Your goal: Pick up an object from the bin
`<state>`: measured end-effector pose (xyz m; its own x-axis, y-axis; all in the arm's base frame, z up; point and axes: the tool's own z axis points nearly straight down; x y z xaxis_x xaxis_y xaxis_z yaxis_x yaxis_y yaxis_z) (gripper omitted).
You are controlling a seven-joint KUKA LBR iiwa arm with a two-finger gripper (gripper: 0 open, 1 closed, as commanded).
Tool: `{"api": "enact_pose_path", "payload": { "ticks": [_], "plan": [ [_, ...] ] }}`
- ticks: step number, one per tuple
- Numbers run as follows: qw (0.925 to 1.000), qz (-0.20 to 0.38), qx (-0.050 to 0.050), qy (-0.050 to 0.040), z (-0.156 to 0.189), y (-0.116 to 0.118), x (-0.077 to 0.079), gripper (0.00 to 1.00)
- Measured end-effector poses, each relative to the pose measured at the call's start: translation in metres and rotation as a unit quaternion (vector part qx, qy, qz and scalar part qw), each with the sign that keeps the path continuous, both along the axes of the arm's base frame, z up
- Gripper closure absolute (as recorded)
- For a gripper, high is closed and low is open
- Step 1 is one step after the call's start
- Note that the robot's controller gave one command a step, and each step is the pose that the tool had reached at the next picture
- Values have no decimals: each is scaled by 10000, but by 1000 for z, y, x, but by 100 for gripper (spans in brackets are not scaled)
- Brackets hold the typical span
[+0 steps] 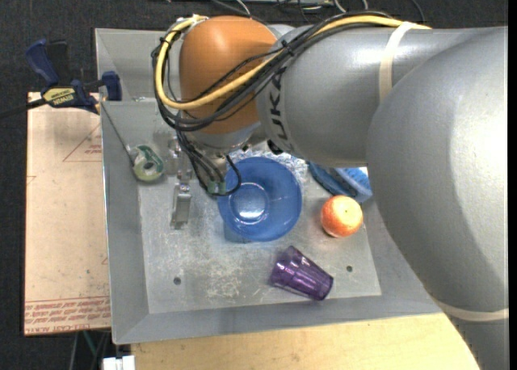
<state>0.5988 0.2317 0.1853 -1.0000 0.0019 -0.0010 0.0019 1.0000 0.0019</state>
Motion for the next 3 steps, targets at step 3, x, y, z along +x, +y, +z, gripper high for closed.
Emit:
{"api": "enact_pose_path", "payload": {
  "ticks": [3],
  "plan": [
    [9997, 226, -12, 46, 73, -53, -78, 0]
  ]
}}
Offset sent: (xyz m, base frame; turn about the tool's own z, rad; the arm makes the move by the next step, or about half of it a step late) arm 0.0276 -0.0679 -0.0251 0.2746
